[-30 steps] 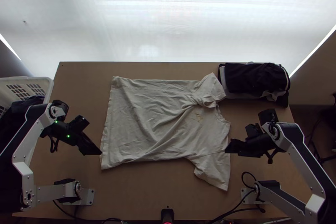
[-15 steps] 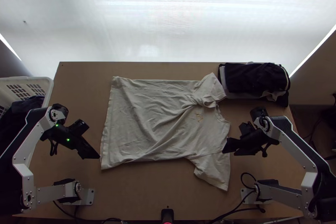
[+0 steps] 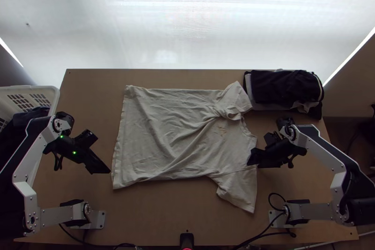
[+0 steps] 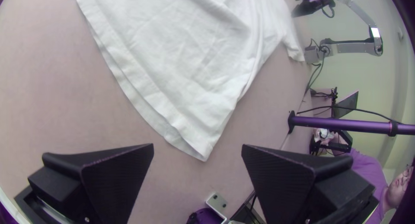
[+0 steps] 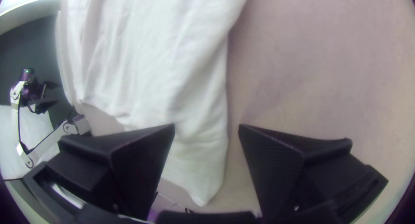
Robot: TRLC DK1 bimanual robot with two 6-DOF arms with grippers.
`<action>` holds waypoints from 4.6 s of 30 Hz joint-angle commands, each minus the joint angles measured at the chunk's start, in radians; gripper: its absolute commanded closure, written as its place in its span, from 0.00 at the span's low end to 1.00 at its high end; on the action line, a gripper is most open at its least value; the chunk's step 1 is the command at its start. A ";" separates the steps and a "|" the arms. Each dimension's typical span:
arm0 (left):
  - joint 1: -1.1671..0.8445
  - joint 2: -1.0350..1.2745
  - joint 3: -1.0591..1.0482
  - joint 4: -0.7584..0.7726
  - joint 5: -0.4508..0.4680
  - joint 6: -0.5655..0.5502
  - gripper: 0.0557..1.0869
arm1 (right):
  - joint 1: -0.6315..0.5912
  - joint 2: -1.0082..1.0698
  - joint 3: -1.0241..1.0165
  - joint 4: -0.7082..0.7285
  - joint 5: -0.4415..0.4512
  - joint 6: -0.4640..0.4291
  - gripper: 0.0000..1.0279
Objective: Fold the t-shirt
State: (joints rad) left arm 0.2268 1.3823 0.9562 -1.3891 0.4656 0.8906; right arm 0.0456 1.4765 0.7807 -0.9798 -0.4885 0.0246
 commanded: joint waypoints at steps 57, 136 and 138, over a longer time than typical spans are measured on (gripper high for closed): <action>-0.264 0.162 -0.215 0.363 0.024 -0.285 0.97 | 0.000 -0.005 -0.031 0.112 0.004 0.015 0.97; -0.064 0.241 0.409 -0.019 0.585 -0.024 0.97 | 0.056 -0.142 0.661 0.107 0.074 0.044 0.97; -0.063 0.291 0.450 -0.019 0.574 -0.022 0.97 | 0.054 -0.090 0.687 0.119 0.074 0.034 0.97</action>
State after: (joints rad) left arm 0.1528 1.4483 1.3529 -1.4399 1.0542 0.8261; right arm 0.0982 1.1976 1.4708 -0.9344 -0.4149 0.1062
